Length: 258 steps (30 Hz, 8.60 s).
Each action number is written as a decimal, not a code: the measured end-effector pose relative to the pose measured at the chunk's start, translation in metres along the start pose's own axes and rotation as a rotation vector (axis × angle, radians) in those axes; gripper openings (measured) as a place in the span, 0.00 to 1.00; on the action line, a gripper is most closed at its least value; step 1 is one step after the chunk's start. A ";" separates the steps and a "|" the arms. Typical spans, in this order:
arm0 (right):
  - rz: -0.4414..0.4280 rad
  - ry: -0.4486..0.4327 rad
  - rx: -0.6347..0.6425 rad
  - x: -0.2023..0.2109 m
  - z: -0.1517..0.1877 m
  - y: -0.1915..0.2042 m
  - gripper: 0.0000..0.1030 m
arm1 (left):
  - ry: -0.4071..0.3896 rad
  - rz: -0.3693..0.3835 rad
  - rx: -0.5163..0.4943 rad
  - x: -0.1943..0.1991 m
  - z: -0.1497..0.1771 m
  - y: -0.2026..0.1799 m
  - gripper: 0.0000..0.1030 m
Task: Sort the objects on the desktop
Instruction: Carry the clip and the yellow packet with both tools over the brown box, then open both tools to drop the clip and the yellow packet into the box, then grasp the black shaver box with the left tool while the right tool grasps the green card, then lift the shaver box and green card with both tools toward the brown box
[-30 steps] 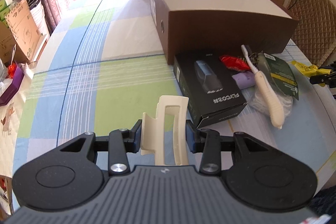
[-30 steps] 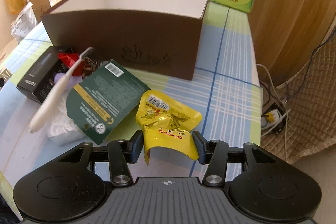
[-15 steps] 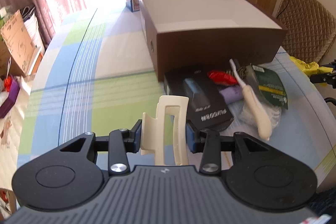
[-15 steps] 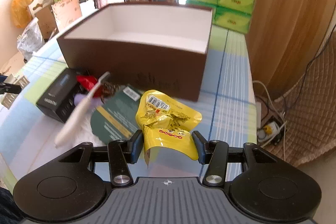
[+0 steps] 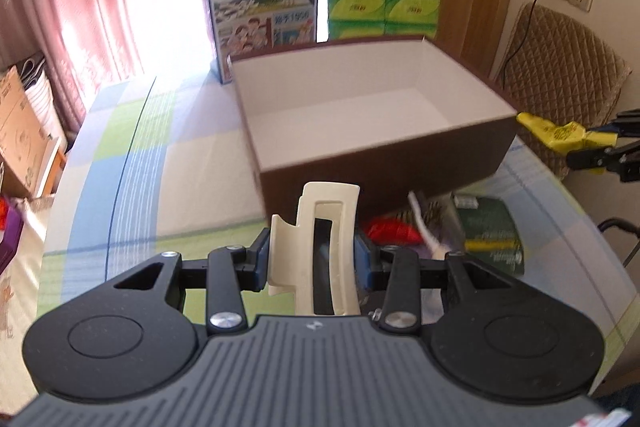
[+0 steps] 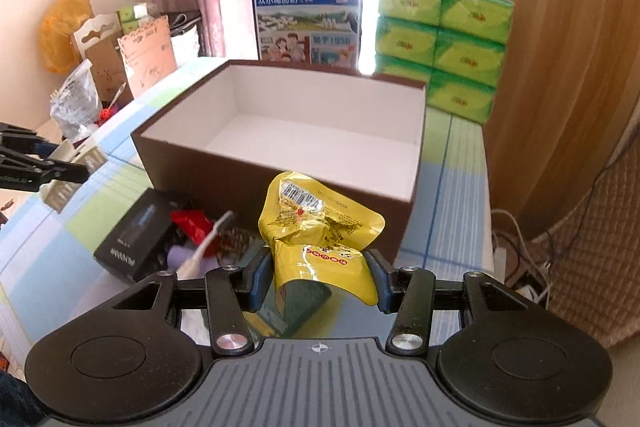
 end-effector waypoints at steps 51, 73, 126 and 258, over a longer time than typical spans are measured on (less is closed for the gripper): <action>0.057 0.241 0.104 -0.188 -0.077 -0.063 0.46 | 0.345 -0.142 0.054 -0.227 -0.074 0.008 0.35; 0.069 0.246 0.198 -0.202 -0.079 -0.060 0.70 | 0.295 -0.125 0.047 -0.224 -0.088 0.008 0.50; 0.025 0.073 -0.140 -0.070 -0.051 -0.023 0.95 | 0.084 -0.082 0.102 -0.051 -0.065 0.001 0.82; 0.021 0.147 -0.346 -0.053 0.027 0.019 0.85 | 0.229 -0.149 0.119 -0.035 0.054 0.062 0.77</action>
Point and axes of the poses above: each gripper's, at about its wrist camera, not at the fingertips, and x roughly against the way its jaws point, y to its left, z to its underside, the point moved 10 cm from there along -x, roughly the way its jaws point, and after that the axes turned 1 degree about -y, right-handed, at the moved point
